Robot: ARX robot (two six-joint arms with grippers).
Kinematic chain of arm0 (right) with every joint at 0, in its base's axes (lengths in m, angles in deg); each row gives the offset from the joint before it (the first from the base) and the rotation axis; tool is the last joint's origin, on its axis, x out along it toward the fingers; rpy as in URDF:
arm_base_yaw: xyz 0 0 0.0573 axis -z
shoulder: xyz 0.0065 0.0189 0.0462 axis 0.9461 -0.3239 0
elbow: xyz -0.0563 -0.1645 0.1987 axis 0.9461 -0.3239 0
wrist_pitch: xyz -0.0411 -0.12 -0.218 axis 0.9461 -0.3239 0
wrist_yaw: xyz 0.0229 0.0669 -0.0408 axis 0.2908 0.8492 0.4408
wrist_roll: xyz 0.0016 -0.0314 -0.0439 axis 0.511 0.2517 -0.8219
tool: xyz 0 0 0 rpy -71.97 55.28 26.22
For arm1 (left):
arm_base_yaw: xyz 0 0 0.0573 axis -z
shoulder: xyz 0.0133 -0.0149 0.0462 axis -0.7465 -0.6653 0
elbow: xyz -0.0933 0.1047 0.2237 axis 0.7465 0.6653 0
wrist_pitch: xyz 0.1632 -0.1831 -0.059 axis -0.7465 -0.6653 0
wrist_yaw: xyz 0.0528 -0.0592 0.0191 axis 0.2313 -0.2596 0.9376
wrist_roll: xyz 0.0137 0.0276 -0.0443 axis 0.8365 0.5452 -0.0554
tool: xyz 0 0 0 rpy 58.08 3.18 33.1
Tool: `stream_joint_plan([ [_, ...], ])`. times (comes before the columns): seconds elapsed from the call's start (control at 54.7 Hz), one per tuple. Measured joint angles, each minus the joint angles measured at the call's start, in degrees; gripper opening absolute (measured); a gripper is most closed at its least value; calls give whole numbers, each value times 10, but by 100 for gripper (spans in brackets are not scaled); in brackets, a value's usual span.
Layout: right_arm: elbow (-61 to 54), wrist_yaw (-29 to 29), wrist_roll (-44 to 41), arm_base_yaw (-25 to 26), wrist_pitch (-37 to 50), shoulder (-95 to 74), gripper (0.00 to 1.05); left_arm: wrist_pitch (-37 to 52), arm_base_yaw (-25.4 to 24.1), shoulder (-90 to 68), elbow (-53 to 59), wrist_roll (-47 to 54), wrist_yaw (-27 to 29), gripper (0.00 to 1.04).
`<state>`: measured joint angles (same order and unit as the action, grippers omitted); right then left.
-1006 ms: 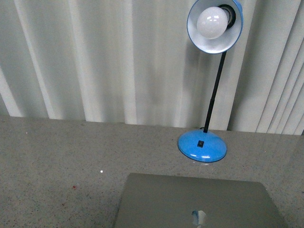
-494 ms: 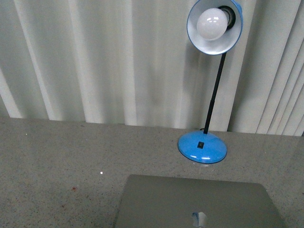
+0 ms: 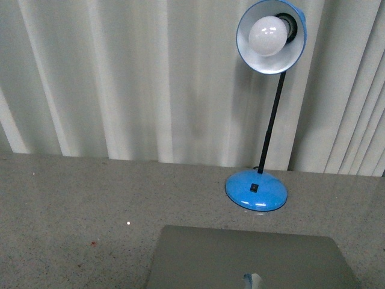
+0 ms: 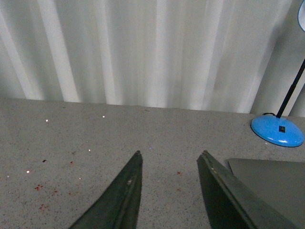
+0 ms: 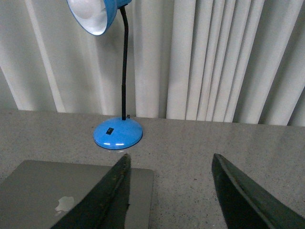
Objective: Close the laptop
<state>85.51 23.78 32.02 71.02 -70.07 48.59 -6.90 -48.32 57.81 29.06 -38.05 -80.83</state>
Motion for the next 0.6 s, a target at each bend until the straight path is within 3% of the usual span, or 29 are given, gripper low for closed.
stream_joint_plan([
  [0.073, 0, 0, 0, 0, 0, 0, 66, 0, 0, 0, 0, 0, 0, 58],
  [0.165, 0, 0, 0, 0, 0, 0, 90, 0, 0, 0, 0, 0, 0, 82],
  [0.183, 0, 0, 0, 0, 0, 0, 94, 0, 0, 0, 0, 0, 0, 83],
  [0.274, 0, 0, 0, 0, 0, 0, 98, 0, 0, 0, 0, 0, 0, 99],
  [0.604, 0, 0, 0, 0, 0, 0, 97, 0, 0, 0, 0, 0, 0, 98],
])
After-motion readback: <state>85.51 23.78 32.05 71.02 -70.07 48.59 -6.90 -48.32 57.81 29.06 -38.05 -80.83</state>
